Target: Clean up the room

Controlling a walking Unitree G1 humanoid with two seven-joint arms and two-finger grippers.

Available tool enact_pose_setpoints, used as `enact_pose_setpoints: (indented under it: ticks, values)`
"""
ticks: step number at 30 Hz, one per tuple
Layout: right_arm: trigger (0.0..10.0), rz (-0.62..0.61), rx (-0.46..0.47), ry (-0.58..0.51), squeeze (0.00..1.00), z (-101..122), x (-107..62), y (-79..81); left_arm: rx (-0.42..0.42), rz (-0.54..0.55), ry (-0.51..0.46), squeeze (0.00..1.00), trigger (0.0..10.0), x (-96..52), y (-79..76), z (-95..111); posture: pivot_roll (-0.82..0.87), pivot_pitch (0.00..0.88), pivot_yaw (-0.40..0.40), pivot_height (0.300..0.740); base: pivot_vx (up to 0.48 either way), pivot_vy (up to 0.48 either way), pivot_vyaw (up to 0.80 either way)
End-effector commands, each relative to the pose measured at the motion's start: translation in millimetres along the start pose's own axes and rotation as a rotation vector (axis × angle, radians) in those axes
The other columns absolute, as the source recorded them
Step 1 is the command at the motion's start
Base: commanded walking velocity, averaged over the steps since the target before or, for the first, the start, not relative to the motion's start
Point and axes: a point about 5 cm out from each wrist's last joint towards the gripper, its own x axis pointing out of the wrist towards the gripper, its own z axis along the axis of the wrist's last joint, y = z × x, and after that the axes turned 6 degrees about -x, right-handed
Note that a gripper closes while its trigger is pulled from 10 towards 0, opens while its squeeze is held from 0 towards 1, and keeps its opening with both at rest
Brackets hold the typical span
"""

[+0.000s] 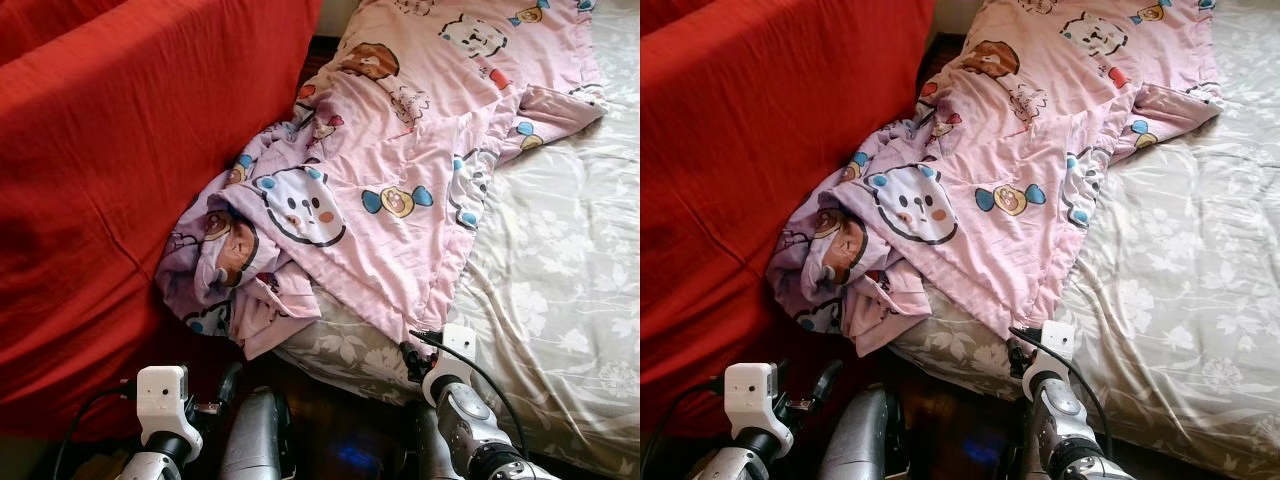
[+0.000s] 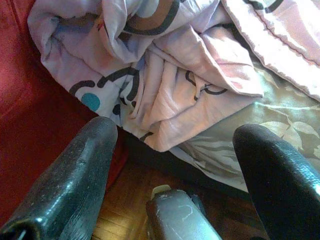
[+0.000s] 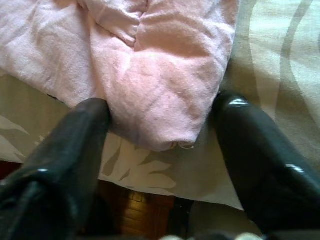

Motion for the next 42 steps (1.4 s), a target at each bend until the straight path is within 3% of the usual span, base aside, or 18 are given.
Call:
enact_pose_setpoints:
  ticks: [1, 10, 19, 29, 39, 42]
  values:
    - [0.0, 0.027, -0.004, 0.026, 0.00, -6, -0.8, 6.3, 0.005, 0.019, 0.029, 0.00, 10.0, -5.4, 3.1, -4, 0.13, 0.281, 0.071, 0.624, 0.000, 0.000, 0.00]
    - [0.0, 0.088, -0.057, -0.012, 0.00, -2, 0.0, 17.4, 0.001, 0.028, 0.045, 0.00, 10.0, -7.8, 2.8, -9, 0.13, 0.281, 0.063, 0.624, 0.000, 0.000, 0.00]
    - [0.0, 0.091, -0.076, -0.008, 0.00, -2, 0.0, 15.1, -0.004, 0.028, 0.039, 0.00, 10.0, -3.7, 1.5, -9, 0.12, 0.263, 0.055, 0.624, 0.000, 0.000, 0.00]
    - [0.0, 0.022, -0.064, -0.046, 0.00, 5, -0.7, -5.5, -0.016, 0.021, 0.014, 0.00, 10.0, 13.5, -2.4, -9, 0.10, 0.201, 0.040, 0.624, 0.000, 0.000, 0.00]
    - [0.0, -0.070, -0.045, -0.148, 0.00, 14, -6.6, -34.1, -0.028, 0.009, -0.020, 0.00, 10.0, 45.7, -5.2, -8, 0.05, 0.095, 0.024, 0.624, 0.000, 0.000, 0.00]
    - [0.0, -0.070, -0.082, -0.203, 0.00, 16, -10.4, -36.9, -0.028, 0.015, -0.028, 0.00, 10.0, 53.9, -3.2, -9, 0.02, 0.066, 0.022, 0.624, 0.000, 0.000, 0.00]
